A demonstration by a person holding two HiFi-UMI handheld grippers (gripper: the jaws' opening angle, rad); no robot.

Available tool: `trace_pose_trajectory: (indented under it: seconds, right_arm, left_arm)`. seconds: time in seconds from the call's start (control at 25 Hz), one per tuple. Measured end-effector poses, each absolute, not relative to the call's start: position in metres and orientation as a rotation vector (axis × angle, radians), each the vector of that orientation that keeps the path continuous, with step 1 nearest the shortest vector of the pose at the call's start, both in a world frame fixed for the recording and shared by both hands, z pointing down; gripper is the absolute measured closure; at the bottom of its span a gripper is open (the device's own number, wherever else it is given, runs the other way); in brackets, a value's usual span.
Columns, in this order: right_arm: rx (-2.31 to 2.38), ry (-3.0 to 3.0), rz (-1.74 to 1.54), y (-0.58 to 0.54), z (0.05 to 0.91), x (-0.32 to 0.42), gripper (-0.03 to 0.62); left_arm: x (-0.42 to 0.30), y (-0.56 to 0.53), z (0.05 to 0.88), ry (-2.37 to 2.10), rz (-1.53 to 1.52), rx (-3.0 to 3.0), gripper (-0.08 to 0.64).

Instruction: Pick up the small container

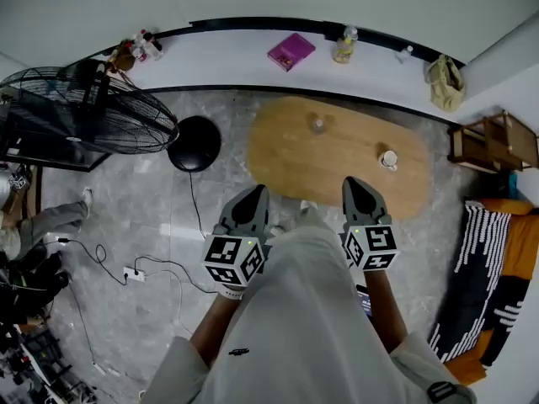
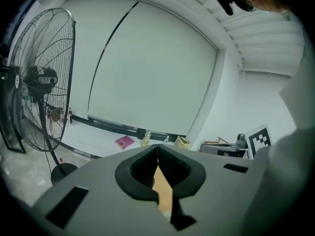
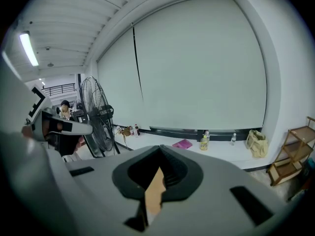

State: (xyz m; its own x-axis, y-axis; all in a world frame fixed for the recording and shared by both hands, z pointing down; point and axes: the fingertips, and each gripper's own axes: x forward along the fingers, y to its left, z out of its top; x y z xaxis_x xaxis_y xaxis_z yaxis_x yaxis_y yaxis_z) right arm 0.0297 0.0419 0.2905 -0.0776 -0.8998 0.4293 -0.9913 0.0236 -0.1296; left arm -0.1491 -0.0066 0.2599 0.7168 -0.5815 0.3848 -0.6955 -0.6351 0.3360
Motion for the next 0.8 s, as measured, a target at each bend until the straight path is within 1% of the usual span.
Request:
trace_pose_trajectory:
  seconds: [0.24, 0.68, 0.8]
  right_arm:
    - [1.973, -2.12, 0.706, 0.005, 0.296, 0.073, 0.586]
    - [1.856, -2.183, 0.688, -0.048, 0.318, 0.122, 0.584]
    - [1.784, -2.206, 0.773, -0.056, 0.331, 0.124, 0.563]
  left_arm:
    - [-0.111, -0.035, 0.259, -1.003, 0.355, 2.458, 0.54]
    - [-0.066, -0.065, 0.275, -1.116, 0.379, 2.382, 0.54]
    - [-0.058, -0.071, 0.279, -1.128, 0.399, 2.365, 0.54]
